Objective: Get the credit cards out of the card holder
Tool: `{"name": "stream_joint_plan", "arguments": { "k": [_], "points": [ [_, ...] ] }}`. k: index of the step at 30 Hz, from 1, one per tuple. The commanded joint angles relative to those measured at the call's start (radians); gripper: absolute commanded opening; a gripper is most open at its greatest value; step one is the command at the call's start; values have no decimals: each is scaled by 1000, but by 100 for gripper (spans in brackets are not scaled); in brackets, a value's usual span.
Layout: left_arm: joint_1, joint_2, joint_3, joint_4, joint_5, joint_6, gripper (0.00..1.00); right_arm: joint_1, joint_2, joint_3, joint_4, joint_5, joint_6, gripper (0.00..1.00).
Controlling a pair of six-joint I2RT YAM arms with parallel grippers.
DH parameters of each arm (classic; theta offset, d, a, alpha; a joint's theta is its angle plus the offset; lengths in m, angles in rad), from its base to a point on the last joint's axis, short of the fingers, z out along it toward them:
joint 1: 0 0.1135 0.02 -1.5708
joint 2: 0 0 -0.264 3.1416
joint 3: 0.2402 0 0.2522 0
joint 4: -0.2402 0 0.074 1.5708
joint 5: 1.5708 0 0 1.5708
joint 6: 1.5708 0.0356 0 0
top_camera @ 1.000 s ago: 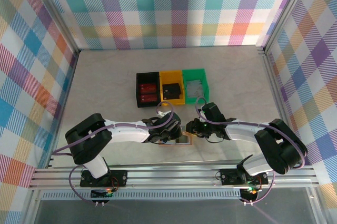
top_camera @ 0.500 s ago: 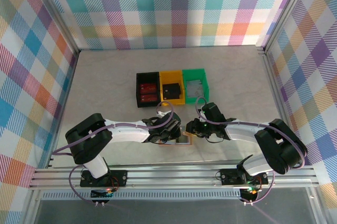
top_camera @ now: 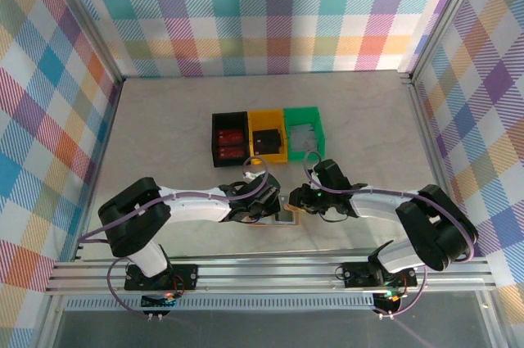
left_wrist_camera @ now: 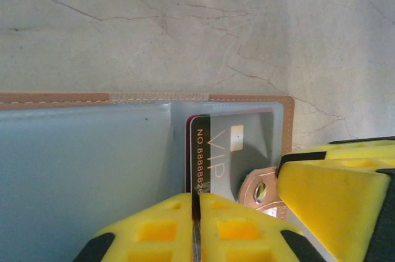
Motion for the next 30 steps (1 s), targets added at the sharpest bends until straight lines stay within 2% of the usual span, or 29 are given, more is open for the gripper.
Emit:
{"name": "stream_joint_plan", "arguments": {
  "k": [1,3,12,14,30],
  "points": [
    [9,-33,-7,23,-10,1,5,6,10,-22,-19,8,2,27],
    [9,-35,-10,21,-11,1,0,6,10,-25,-20,10,1,27],
    [9,-52,-22,14,-28,1,0,6,16,-31,-22,22,4,26],
    [11,-60,-25,8,-35,3,0,6,20,-31,-26,27,4,22],
    [19,-134,-70,-20,-67,28,0,5,53,-29,-15,30,8,18]
  ]
}}
